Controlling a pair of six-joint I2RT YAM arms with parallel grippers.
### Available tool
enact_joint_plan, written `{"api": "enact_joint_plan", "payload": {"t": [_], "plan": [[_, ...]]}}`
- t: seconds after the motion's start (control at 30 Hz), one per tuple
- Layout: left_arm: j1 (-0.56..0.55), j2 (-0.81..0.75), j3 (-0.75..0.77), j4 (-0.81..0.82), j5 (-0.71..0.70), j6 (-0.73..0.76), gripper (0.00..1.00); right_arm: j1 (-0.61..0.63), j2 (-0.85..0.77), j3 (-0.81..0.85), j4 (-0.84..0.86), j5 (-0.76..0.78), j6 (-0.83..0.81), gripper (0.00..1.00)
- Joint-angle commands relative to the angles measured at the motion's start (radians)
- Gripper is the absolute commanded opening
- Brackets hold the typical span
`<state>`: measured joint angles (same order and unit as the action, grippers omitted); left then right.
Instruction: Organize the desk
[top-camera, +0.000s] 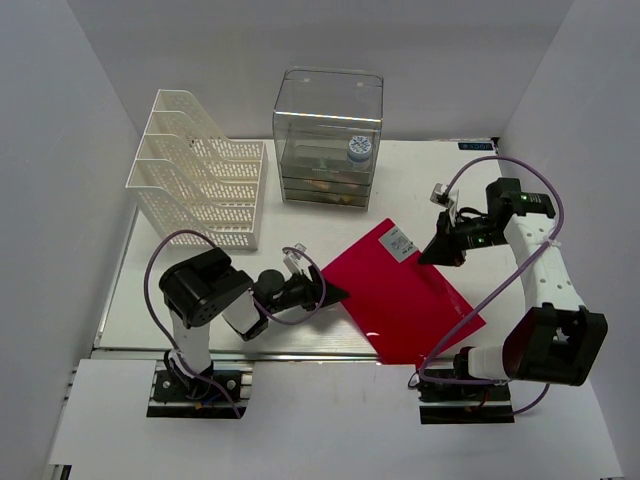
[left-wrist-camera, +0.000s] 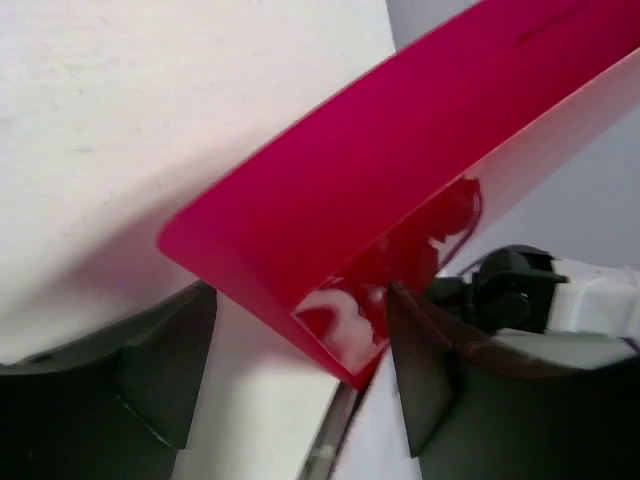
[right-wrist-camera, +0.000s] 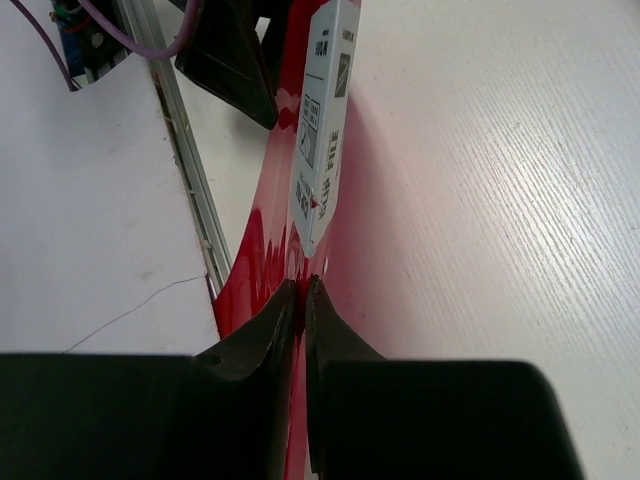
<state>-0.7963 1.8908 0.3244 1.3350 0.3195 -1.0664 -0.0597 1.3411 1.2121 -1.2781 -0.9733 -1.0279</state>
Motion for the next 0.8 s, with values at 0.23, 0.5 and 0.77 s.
{"api": "enact_joint_plan", "payload": {"t": [0.23, 0.5, 0.77], "plan": [[-0.007, -0.068, 0.099, 0.48, 0.151, -0.024, 0.03, 0.0, -0.037, -0.005, -0.03, -0.051, 0.006, 0.0], [-0.017, -0.173, 0.065, 0.477, 0.159, 0.006, 0.0, 0.0, -0.072, 0.007, -0.012, -0.036, 0.042, 0.0], [-0.017, -0.223, 0.048, 0.478, 0.142, 0.043, 0.09, 0.0, -0.071, 0.046, -0.032, -0.06, 0.06, 0.0]]}}
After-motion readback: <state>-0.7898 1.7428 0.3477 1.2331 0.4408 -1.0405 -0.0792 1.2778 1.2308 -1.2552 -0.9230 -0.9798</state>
